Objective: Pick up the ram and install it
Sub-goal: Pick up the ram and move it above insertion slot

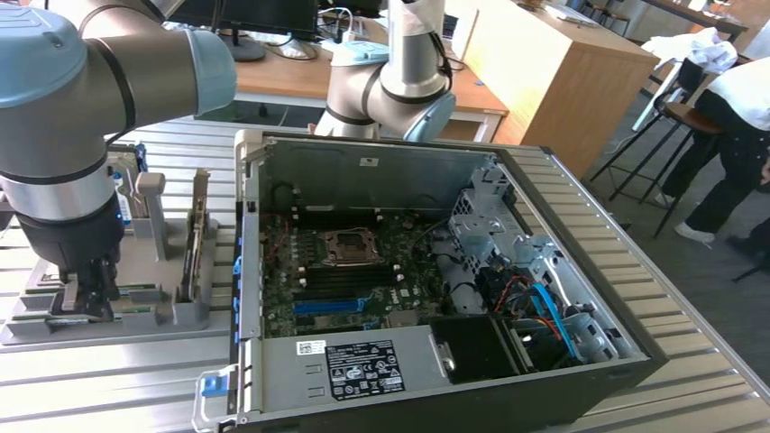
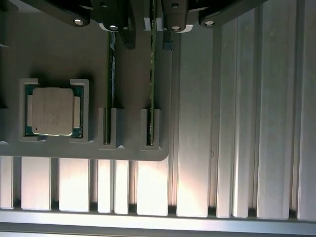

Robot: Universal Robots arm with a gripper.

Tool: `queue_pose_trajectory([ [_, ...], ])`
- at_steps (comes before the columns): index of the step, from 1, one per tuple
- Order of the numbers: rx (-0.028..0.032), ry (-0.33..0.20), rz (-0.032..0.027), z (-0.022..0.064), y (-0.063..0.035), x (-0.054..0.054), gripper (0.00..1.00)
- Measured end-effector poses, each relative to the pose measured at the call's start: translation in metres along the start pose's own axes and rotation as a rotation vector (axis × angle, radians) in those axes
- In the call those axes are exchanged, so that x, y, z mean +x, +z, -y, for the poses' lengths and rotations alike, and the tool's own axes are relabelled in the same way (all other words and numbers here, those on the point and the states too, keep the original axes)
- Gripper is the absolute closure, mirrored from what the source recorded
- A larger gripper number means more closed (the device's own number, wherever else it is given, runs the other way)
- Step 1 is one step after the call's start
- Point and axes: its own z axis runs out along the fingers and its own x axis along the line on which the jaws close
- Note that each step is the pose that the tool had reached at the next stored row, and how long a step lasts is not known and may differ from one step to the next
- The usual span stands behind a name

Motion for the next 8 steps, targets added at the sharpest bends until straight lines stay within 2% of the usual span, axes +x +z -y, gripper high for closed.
queue_pose_trajectory([
  [8, -0.0002, 0.0, 0.0, 0.0002, 0.0007, 0.0007, 0.64],
])
